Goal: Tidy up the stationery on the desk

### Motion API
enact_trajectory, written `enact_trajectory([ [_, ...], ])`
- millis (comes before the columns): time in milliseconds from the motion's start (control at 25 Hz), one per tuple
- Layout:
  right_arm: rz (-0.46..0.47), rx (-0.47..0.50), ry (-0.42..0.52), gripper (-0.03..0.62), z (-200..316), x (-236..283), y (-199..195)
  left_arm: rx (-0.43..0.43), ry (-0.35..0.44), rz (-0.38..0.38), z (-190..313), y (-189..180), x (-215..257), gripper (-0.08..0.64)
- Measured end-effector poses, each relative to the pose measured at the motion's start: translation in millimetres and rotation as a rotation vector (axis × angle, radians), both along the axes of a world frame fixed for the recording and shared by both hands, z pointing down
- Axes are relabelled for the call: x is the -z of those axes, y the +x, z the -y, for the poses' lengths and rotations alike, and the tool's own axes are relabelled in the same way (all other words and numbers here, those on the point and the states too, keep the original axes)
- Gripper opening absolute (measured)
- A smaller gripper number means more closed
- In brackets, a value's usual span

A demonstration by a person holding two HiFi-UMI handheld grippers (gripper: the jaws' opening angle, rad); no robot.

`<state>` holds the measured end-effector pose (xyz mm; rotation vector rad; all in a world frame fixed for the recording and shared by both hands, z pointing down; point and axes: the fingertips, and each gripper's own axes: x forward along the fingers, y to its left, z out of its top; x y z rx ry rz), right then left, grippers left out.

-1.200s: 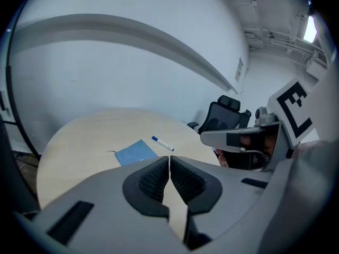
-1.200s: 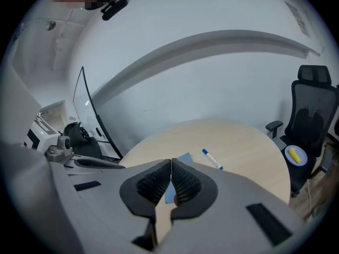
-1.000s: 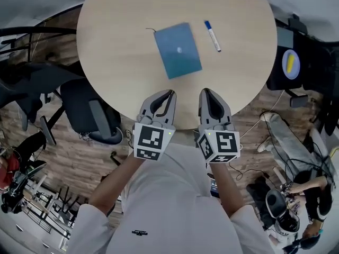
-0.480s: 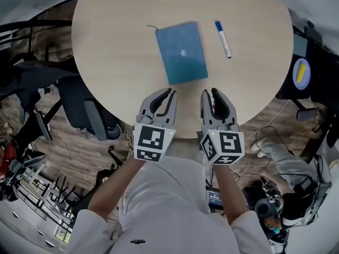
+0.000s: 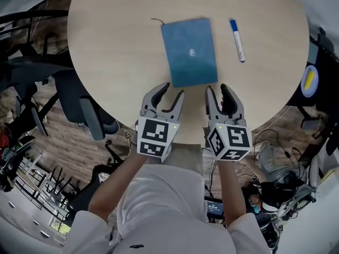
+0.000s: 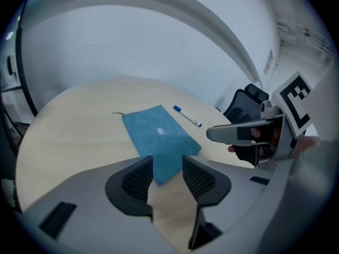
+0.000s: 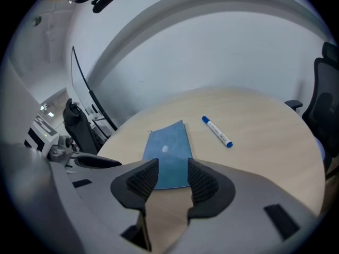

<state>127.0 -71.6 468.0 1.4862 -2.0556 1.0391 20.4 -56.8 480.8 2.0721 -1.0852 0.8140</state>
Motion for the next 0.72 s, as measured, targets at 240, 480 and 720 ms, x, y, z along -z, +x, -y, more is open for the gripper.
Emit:
enact_trajectory([
  [240, -0.013, 0.027, -0.024, 0.199, 12, -26, -4, 0.018, -0.02, -0.008, 8, -2, -25, 0.209],
  [480, -0.037, 0.039, -0.035, 0.209, 19, -38, -8, 0.073, -0.017, -0.06, 19, -6, -31, 0.223],
  [720, -0.056, 0.066, -0.103, 0.209, 19, -62, -4, 0.089, -0.078, -0.06, 16, -4, -50, 0.249],
])
